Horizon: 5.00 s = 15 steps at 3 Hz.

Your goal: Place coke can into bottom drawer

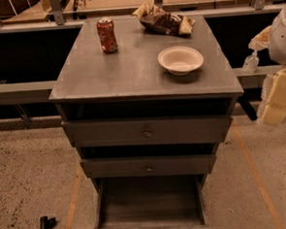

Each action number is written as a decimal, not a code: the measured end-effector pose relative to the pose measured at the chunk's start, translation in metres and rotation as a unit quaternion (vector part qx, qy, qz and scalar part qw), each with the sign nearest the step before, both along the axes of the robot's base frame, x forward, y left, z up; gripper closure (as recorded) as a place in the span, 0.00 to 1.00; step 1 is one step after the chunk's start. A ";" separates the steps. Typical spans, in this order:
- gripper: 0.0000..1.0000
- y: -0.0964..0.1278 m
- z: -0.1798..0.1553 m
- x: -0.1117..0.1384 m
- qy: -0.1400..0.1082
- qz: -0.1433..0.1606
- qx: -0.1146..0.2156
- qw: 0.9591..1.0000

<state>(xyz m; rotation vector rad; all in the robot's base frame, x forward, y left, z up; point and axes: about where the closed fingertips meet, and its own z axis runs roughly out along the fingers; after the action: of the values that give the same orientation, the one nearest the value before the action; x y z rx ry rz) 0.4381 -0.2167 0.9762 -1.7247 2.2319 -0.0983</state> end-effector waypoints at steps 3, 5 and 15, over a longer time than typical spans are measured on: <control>0.00 0.026 -0.009 0.056 -0.031 -0.044 0.133 0.990; 0.00 0.068 0.006 0.194 -0.076 -0.057 0.366 0.926; 0.00 0.289 -0.071 0.403 -0.183 -0.080 0.481 0.854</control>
Offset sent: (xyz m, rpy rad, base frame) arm 0.0342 0.0105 0.0024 0.2969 -0.0600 -0.0996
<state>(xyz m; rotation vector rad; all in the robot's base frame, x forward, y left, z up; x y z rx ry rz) 0.8411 0.0726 0.9055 -0.8701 1.6507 0.5254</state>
